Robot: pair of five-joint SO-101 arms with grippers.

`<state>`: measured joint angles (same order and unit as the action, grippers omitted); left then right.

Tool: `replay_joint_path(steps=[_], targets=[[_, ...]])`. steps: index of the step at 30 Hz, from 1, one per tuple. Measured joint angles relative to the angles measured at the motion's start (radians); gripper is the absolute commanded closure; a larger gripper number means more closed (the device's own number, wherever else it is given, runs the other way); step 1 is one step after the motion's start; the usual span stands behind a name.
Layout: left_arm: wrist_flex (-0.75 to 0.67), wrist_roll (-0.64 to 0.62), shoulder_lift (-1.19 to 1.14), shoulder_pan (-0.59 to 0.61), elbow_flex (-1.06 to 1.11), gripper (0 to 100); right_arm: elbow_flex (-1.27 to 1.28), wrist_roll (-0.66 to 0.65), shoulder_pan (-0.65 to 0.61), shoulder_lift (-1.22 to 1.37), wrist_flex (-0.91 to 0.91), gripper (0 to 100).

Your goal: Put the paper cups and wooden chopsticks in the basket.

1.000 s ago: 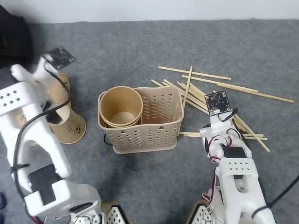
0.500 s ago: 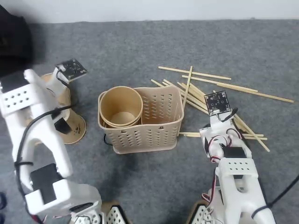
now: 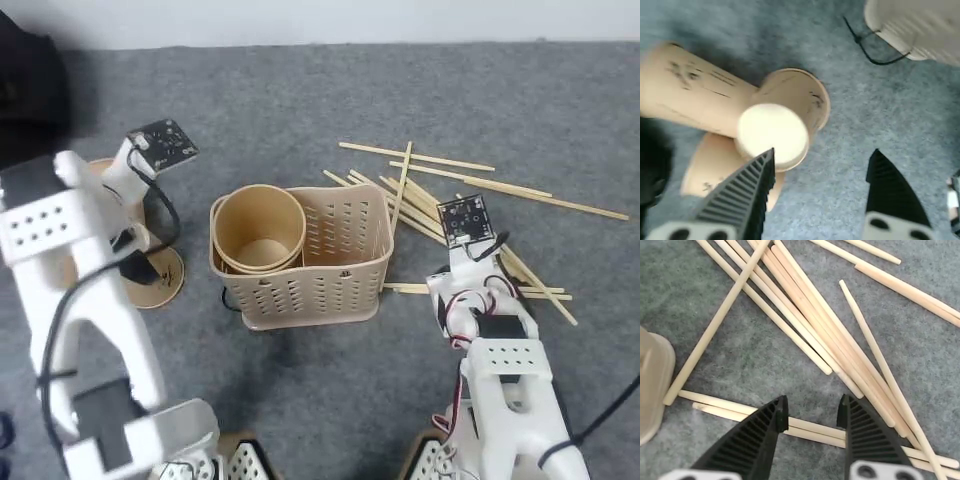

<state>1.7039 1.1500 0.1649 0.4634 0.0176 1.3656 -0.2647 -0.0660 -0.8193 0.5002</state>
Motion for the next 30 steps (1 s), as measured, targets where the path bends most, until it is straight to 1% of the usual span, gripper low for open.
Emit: replay_joint_path(steps=[5,8,13,17,19,24,26,30], targets=[[-0.120,0.014,0.035,0.005,0.118,72,0.000,0.000,-0.005,0.000,0.000,81.9],[-0.236,0.017,0.035,0.005,0.224,72,0.000,0.000,-0.009,0.000,0.000,81.9],[-0.457,0.017,0.035,0.005,0.393,68,0.000,0.000,-0.005,0.000,0.000,81.9],[-0.569,0.023,0.037,0.026,0.453,68,0.000,0.000,-0.011,0.000,0.000,81.9],[-0.600,0.023,0.037,0.043,0.457,68,0.000,0.000,-0.008,0.000,0.000,81.9],[-0.626,0.023,0.002,0.057,0.457,70,0.000,0.000,-0.008,0.000,0.000,81.9],[-0.623,0.023,-0.006,0.057,0.450,75,0.000,0.000,-0.009,0.000,0.000,81.9],[-0.574,0.020,-0.025,0.057,0.410,87,0.000,0.000,-0.009,0.000,0.000,81.9]])
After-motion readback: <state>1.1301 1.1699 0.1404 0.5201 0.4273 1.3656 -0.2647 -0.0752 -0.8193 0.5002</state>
